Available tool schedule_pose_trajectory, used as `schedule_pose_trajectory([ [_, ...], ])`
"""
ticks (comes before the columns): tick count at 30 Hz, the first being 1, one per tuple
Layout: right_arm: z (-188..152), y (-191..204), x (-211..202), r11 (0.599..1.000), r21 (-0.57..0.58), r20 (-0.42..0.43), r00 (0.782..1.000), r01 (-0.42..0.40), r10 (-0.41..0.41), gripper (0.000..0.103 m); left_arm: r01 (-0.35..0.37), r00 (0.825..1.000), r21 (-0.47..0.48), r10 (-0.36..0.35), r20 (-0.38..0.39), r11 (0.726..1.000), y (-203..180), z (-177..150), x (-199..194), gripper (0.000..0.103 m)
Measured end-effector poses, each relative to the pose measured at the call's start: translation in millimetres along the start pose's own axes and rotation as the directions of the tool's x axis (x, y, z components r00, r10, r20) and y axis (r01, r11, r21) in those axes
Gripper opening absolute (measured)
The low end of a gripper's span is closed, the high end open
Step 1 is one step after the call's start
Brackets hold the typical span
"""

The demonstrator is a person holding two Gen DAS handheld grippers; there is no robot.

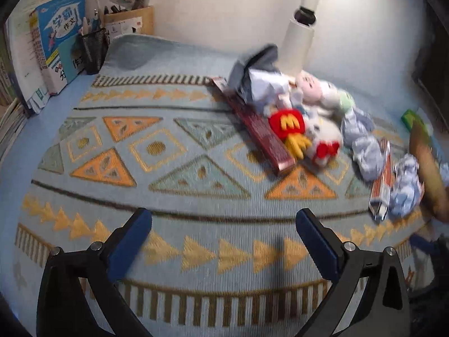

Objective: Organize objects
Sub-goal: 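Return both grippers to the desk, then grasp the grey-hatted plush with the left gripper while the right gripper grasps the Hello Kitty plush, then carry both plushes over the woven bowl and open both grippers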

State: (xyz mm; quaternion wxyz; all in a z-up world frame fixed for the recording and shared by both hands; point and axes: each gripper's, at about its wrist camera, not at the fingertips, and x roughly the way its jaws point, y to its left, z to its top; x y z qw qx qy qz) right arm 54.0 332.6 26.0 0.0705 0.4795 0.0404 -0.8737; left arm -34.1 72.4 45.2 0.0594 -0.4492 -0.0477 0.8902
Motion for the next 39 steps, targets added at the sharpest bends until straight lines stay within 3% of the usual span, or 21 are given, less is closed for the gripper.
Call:
schedule_pose_trajectory([
  [3,3.5,-0.1,0.7,0.999,-0.027,-0.04,0.999,-0.017,0.016,0.103,0.079,0.996,-0.029,-0.078,0.037,0.996,11.3,34.0,4.0,0.102],
  [5,3.4,-0.1,-0.1,0.999,-0.027,-0.056,0.998,-0.024,0.023,0.103,0.146,0.989,0.011,-0.147,0.013,0.989,14.1,54.8,15.6,0.102],
  [7,6.1,5.4,-3.0,0.997,-0.043,-0.09,0.995,-0.057,0.053,0.103,0.157,0.988,0.024,-0.157,-0.001,0.987,16.8,72.2,28.2,0.102],
  [8,11.0,9.3,-6.3,0.994,-0.048,-0.095,0.991,-0.103,0.098,0.094,0.167,0.986,0.023,-0.167,0.001,0.986,17.4,80.4,33.5,0.102],
  [10,29.2,18.7,-17.3,0.983,-0.05,-0.065,0.983,-0.176,0.173,0.084,0.188,0.982,0.018,-0.188,0.004,0.982,14.7,93.4,42.5,0.102],
  [11,40.7,24.1,-22.8,0.981,-0.056,-0.037,0.982,-0.188,0.186,0.084,0.202,0.979,0.022,-0.202,0.002,0.979,11.1,98.2,46.4,0.102],
  [13,66.0,36.5,-26.8,0.981,-0.077,0.01,0.983,-0.18,0.181,0.084,0.231,0.973,0.04,-0.232,0.013,0.972,2.6,105.1,51.8,0.102],
  [16,102.9,50.6,-17.2,0.983,-0.09,0.05,0.985,-0.159,0.164,0.084,0.209,0.976,0.056,-0.212,0.045,0.976,-8.1,112.1,61.6,0.102],
  [18,126.8,58.8,-2.5,0.981,-0.09,0.057,0.982,-0.173,0.178,0.084,0.189,0.98,0.074,-0.193,0.04,0.979,-15.1,114.7,71.6,0.094],
  [20,144.8,62.6,20.2,0.979,-0.064,0.019,0.981,-0.193,0.195,0.084,0.212,0.977,0.086,-0.214,0.013,0.974,-19.2,114.5,81.3,0.058],
  [25,168.8,65.5,62.7,0.976,0.003,-0.011,0.976,-0.216,0.216,0.084,0.239,0.969,0.061,-0.242,0.049,0.969,-11.7,109.5,82.2,0.052],
  [28,174.5,67.8,80.3,0.97,0.021,-0.03,0.97,-0.242,0.242,0.08,0.27,0.96,0.029,-0.272,0.068,0.962,1.3,111.5,71.8,0.051],
  [29,174.3,72.3,80.6,0.975,-0.002,-0.021,0.975,-0.221,0.221,0.067,0.275,0.958,0.021,-0.276,0.074,0.961,3.8,111.9,68.3,0.052],
  [30,172.8,78.1,77.6,0.98,-0.032,-0.016,0.981,-0.194,0.194,0.065,0.275,0.958,0.019,-0.276,0.079,0.961,5.6,111.3,64.1,0.051],
  [32,166.8,86.1,65.4,0.982,-0.074,-0.001,0.985,-0.172,0.173,0.05,0.273,0.958,0.023,-0.274,0.083,0.962,9.6,106.4,53.6,0.051],
  [36,149.1,83.4,20.7,0.976,-0.066,0.07,0.975,-0.206,0.211,0.05,0.307,0.947,0.046,-0.31,0.08,0.951,10.1,86.0,25.7,0.052],
  [39,129.2,70.2,-15.8,0.976,-0.04,0.116,0.969,-0.214,0.217,0.05,0.302,0.949,0.102,-0.309,0.063,0.948,-1.5,74.6,8.8,0.052],
])
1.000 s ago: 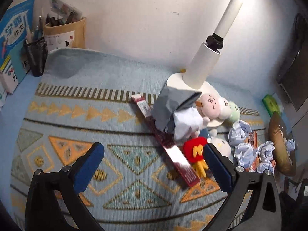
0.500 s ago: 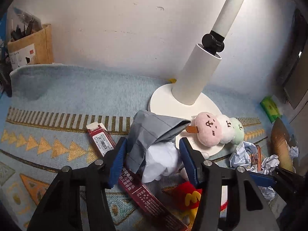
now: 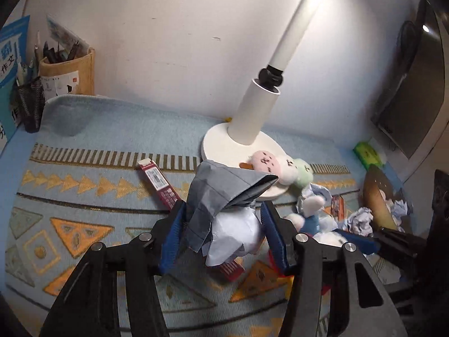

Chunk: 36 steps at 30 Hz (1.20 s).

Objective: Organize objects
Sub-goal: 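Carry both plushes over the woven bowl and open both grippers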

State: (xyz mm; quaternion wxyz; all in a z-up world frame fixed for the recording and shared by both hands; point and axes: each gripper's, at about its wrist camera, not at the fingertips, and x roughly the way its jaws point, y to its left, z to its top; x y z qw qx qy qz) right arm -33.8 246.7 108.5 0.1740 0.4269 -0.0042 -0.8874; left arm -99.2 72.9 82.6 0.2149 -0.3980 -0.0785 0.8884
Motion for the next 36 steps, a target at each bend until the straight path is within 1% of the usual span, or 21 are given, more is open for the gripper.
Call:
schedule_pose_trajectory([
  [4,-29.2,-24.4,-51.4,0.998,0.041,0.048,0.998,0.038,-0.04,0.05,0.056,0.998,0.019,-0.055,-0.013,0.998,-30.1,-4.8,-17.6,0.051],
  [6,-38.9,-43.8,-77.4,0.997,0.055,0.055,0.997,0.05,-0.053,0.05,0.072,0.997,0.044,-0.071,-0.015,0.996,-53.7,-4.6,-23.9,0.052],
  [7,-40.9,-54.3,-90.9,0.997,0.049,0.056,0.996,0.066,-0.069,0.05,0.074,0.997,0.064,-0.073,-0.02,0.995,-66.7,-3.7,-25.6,0.052],
  [8,-41.1,-65.5,-105.4,0.994,0.042,0.062,0.993,0.099,-0.101,0.05,0.074,0.997,0.087,-0.072,-0.021,0.993,-79.6,0.5,-30.0,0.051],
  [10,-38.8,-90.9,-138.7,0.982,0.051,0.089,0.978,0.183,-0.187,0.05,0.104,0.995,0.128,-0.104,-0.005,0.986,-113.8,4.9,-37.2,0.052],
  [13,-35.5,-138.4,-196.6,0.956,0.128,0.151,0.948,0.264,-0.282,0.05,0.18,0.983,0.16,-0.183,0.0,0.971,-171.9,14.4,-32.6,0.052],
  [16,-36.7,-185.4,-242.4,0.928,0.243,0.198,0.923,0.281,-0.331,0.051,0.223,0.974,0.207,-0.225,-0.015,0.953,-230.1,19.5,-17.7,0.052],
  [18,-41.3,-211.5,-259.4,0.911,0.305,0.207,0.915,0.276,-0.346,0.051,0.249,0.968,0.24,-0.248,-0.034,0.938,-265.7,18.3,-4.5,0.052],
  [19,-44.0,-223.5,-262.8,0.904,0.332,0.202,0.916,0.269,-0.346,0.051,0.259,0.966,0.257,-0.257,-0.042,0.931,-281.4,16.9,1.9,0.052],
  [22,-49.8,-250.1,-257.8,0.883,0.395,0.161,0.927,0.253,-0.338,0.051,0.266,0.964,0.281,-0.26,-0.059,0.922,-317.7,11.3,21.6,0.052],
  [24,-53.9,-263.6,-251.7,0.871,0.425,0.142,0.932,0.247,-0.333,0.051,0.287,0.958,0.273,-0.275,-0.082,0.918,-332.0,7.0,34.4,0.052],
  [26,-57.0,-273.4,-247.0,0.863,0.44,0.145,0.929,0.249,-0.342,0.051,0.305,0.952,0.265,-0.29,-0.095,0.915,-343.2,4.5,47.0,0.053],
  [27,-57.6,-278.3,-245.5,0.86,0.436,0.153,0.92,0.264,-0.36,0.051,0.308,0.951,0.259,-0.294,-0.091,0.916,-346.7,3.2,51.4,0.058],
  [28,-56.4,-281.7,-239.8,0.86,0.428,0.15,0.916,0.279,-0.371,0.054,0.302,0.953,0.253,-0.29,-0.084,0.919,-349.8,2.0,54.9,0.071],
  [29,-55.9,-287.1,-232.3,0.856,0.424,0.118,0.919,0.295,-0.375,0.075,0.283,0.959,0.251,-0.271,-0.08,0.926,-352.0,0.7,58.5,0.085],
  [30,-57.8,-294.2,-227.5,0.846,0.433,0.089,0.919,0.31,-0.383,0.08,0.268,0.963,0.257,-0.256,-0.079,0.929,-353.0,-2.0,60.1,0.089],
  [31,-61.3,-297.6,-224.5,0.841,0.442,0.076,0.921,0.312,-0.381,0.08,0.252,0.968,0.264,-0.238,-0.085,0.931,-351.6,-3.7,62.2,0.089],
  [33,-70.4,-303.1,-224.1,0.845,0.456,0.081,0.932,0.281,-0.354,0.08,0.24,0.97,0.263,-0.22,-0.104,0.934,-343.4,-7.3,62.9,0.089],
  [36,-83.3,-299.4,-231.3,0.84,0.478,0.091,0.937,0.257,-0.338,0.08,0.227,0.972,0.226,-0.207,-0.108,0.947,-317.9,-10.1,55.6,0.089],
])
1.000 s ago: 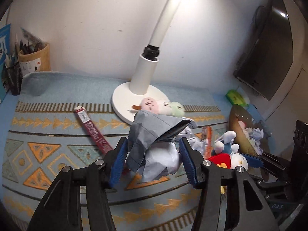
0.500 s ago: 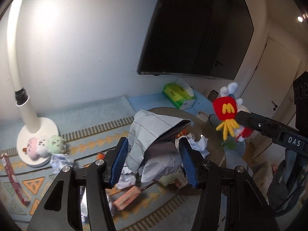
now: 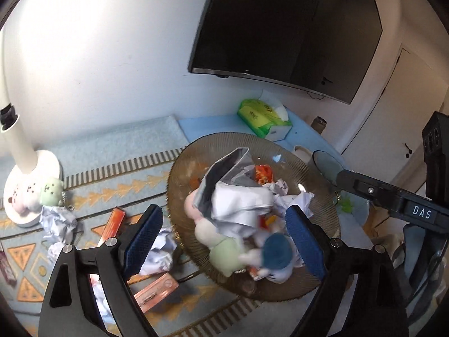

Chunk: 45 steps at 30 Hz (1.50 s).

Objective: Organize objects
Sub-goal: 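Carry both plushes over the woven bowl and open both grippers, then return both grippers to the desk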

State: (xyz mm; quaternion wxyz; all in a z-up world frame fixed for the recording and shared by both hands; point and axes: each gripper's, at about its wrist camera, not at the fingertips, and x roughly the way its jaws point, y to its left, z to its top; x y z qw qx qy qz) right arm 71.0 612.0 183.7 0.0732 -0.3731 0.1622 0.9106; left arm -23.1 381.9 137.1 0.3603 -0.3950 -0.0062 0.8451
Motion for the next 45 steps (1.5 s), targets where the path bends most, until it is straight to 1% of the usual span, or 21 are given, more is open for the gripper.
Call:
schedule_pose_trajectory([
  [5,-14.1,14.7,-18.8,0.997,0.019,0.011,0.998,-0.069,0.069,0.08,-0.003,0.998,-0.117,0.01,0.06,0.993,50.2,-28.6,-53.0,0.089],
  [7,-19.1,29.6,-23.5,0.994,0.014,0.012,0.994,-0.108,0.108,0.082,-0.046,0.993,-0.152,0.061,0.099,0.987,73.4,-42.6,-79.2,0.089],
  [10,-30.3,59.9,-26.6,0.983,0.002,-0.007,0.983,-0.182,0.182,0.085,-0.136,0.973,-0.209,0.171,0.157,0.968,115.4,-70.7,-123.8,0.089],
  [12,-41.7,84.7,-26.0,0.972,-0.016,-0.025,0.972,-0.234,0.234,0.085,-0.198,0.955,-0.29,0.251,0.159,0.936,151.4,-92.1,-149.6,0.09],
  [13,-49.7,97.4,-25.2,0.966,-0.028,-0.033,0.966,-0.256,0.255,0.086,-0.229,0.944,-0.331,0.292,0.156,0.916,168.6,-100.1,-156.3,0.094],
  [14,-60.3,110.2,-23.3,0.959,-0.04,-0.044,0.959,-0.281,0.279,0.089,-0.281,0.924,-0.366,0.353,0.145,0.887,186.2,-111.2,-164.6,0.099],
  [16,-88.3,129.7,-13.1,0.935,-0.038,-0.065,0.935,-0.351,0.349,0.099,-0.433,0.856,-0.395,0.506,0.102,0.811,211.9,-134.8,-176.0,0.099],
  [17,-105.0,136.7,-4.1,0.925,-0.028,-0.069,0.924,-0.379,0.376,0.103,-0.457,0.844,-0.401,0.529,0.086,0.794,224.1,-147.8,-179.7,0.099],
  [18,-121.3,143.9,7.8,0.923,-0.025,-0.083,0.921,-0.383,0.38,0.103,-0.46,0.846,-0.417,0.53,0.063,0.784,234.9,-158.6,-180.0,0.099],
  [20,-147.1,156.8,33.6,0.936,-0.031,-0.123,0.93,-0.352,0.346,0.103,-0.453,0.854,-0.439,0.519,0.035,0.776,249.3,-175.2,-176.3,0.099],
  [23,-173.0,165.7,63.2,0.963,-0.088,-0.128,0.962,-0.255,0.242,0.103,-0.48,0.842,-0.424,0.539,0.025,0.768,255.9,-191.0,-166.0,0.099],
  [24,-179.1,163.6,71.3,0.973,-0.092,-0.129,0.971,-0.213,0.2,0.103,-0.488,0.841,-0.425,0.542,0.006,0.762,257.8,-194.7,-160.4,0.099],
  [25,-179.1,162.2,77.6,0.981,-0.068,-0.159,0.973,-0.181,0.168,0.101,-0.488,0.846,-0.425,0.532,-0.018,0.762,259.5,-195.7,-157.1,0.099],
  [26,-177.4,161.2,78.8,0.983,-0.059,-0.154,0.974,-0.176,0.165,0.1,-0.5,0.84,-0.409,0.542,-0.015,0.763,257.8,-195.7,-158.9,0.099],
  [27,-176.9,159.9,78.9,0.985,-0.053,-0.14,0.978,-0.163,0.154,0.1,-0.532,0.819,-0.396,0.574,-0.015,0.748,254.8,-195.4,-156.8,0.099],
  [28,-176.5,159.5,81.1,0.988,-0.052,-0.144,0.98,-0.146,0.137,0.1,-0.56,0.805,-0.384,0.592,-0.042,0.734,254.5,-194.4,-152.3,0.099],
  [31,-176.3,163.2,90.6,0.993,-0.077,-0.176,0.982,-0.087,0.073,0.101,-0.576,0.808,-0.361,0.577,-0.117,0.733,259.7,-193.2,-139.1,0.099],
  [34,-180.3,174.7,90.7,0.989,-0.148,-0.174,0.985,-0.024,-0.002,0.101,-0.593,0.797,-0.35,0.589,-0.132,0.725,259.8,-193.2,-136.7,0.099],
  [37,-184.6,184.5,94.5,0.979,-0.206,-0.185,0.982,0.004,-0.043,0.101,-0.597,0.796,-0.34,0.588,-0.141,0.727,259.8,-193.3,-135.9,0.101],
  [40,-184.8,183.2,95.7,0.979,-0.206,-0.19,0.981,0.004,-0.044,0.103,-0.605,0.792,-0.33,0.593,-0.149,0.725,259.4,-193.0,-135.1,0.102],
  [45,-184.6,182.1,95.4,0.981,-0.194,-0.187,0.981,0.006,-0.043,0.103,-0.603,0.793,-0.334,0.592,-0.147,0.725,258.6,-193.4,-135.7,0.102],
])
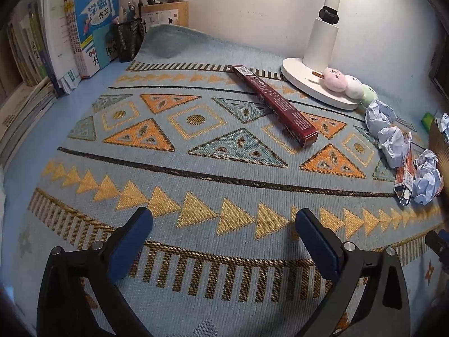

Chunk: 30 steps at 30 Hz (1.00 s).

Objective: Organize objects
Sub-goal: 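Return both grippers to the desk, then grasp the long dark-red box with the left gripper while the right gripper grasps a paper ball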

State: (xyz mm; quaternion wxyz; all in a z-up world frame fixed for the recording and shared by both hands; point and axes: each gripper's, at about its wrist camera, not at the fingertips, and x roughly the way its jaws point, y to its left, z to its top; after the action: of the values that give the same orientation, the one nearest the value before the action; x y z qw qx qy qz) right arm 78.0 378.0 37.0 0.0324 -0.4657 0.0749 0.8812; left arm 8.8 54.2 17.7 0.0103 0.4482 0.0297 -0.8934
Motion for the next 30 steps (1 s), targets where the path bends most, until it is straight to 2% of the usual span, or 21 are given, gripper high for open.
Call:
schedule_pose_trajectory([
  [9,-0.2,4.4,3.9,1.0,-0.017,-0.005,1.0,0.024,-0.024,0.103,-0.03,0.999,0.029,0.031,-0.013,0.999,-5.6,-1.2,1.5,0.102],
  [12,-0.8,6.6,-3.7,0.999,-0.029,0.018,0.999,-0.026,0.026,0.103,-0.022,1.0,0.028,0.022,-0.016,0.999,-4.2,0.3,1.5,0.102],
  [14,1.9,8.7,-18.6,0.991,-0.044,0.054,0.99,-0.128,0.13,0.103,0.041,0.999,0.025,-0.04,-0.024,0.999,-2.5,6.5,-0.8,0.101],
  [16,15.7,13.6,-37.7,0.977,-0.045,0.1,0.972,-0.208,0.212,0.103,0.107,0.994,-0.002,-0.107,0.012,0.994,-1.4,20.3,-7.8,0.101],
  [19,49.9,35.8,-56.6,0.974,-0.088,0.168,0.961,-0.206,0.219,0.103,0.155,0.987,0.004,-0.155,0.044,0.988,-13.3,52.5,-7.9,0.102],
  [22,83.4,66.9,-36.9,0.972,-0.145,0.122,0.972,-0.184,0.202,0.103,0.177,0.983,-0.017,-0.176,0.053,0.984,-23.6,82.6,11.9,0.102],
  [24,97.4,85.5,-16.5,0.971,-0.185,0.089,0.982,-0.149,0.168,0.103,0.168,0.984,-0.047,-0.166,0.059,0.985,-27.7,95.7,28.8,0.102],
  [26,106.1,96.7,5.9,0.97,-0.208,0.053,0.988,-0.129,0.143,0.102,0.127,0.992,-0.057,-0.125,0.034,0.99,-32.8,105.2,49.4,0.102],
  [28,113.1,99.2,30.1,0.975,-0.196,0.014,0.994,-0.102,0.107,0.102,0.107,0.994,-0.066,-0.107,-0.001,0.992,-37.4,109.4,67.5,0.102],
  [30,118.7,91.3,52.6,0.979,-0.159,-0.041,0.992,-0.124,0.119,0.1,0.114,0.993,-0.076,-0.116,-0.025,0.991,-40.1,108.2,78.4,0.101],
])
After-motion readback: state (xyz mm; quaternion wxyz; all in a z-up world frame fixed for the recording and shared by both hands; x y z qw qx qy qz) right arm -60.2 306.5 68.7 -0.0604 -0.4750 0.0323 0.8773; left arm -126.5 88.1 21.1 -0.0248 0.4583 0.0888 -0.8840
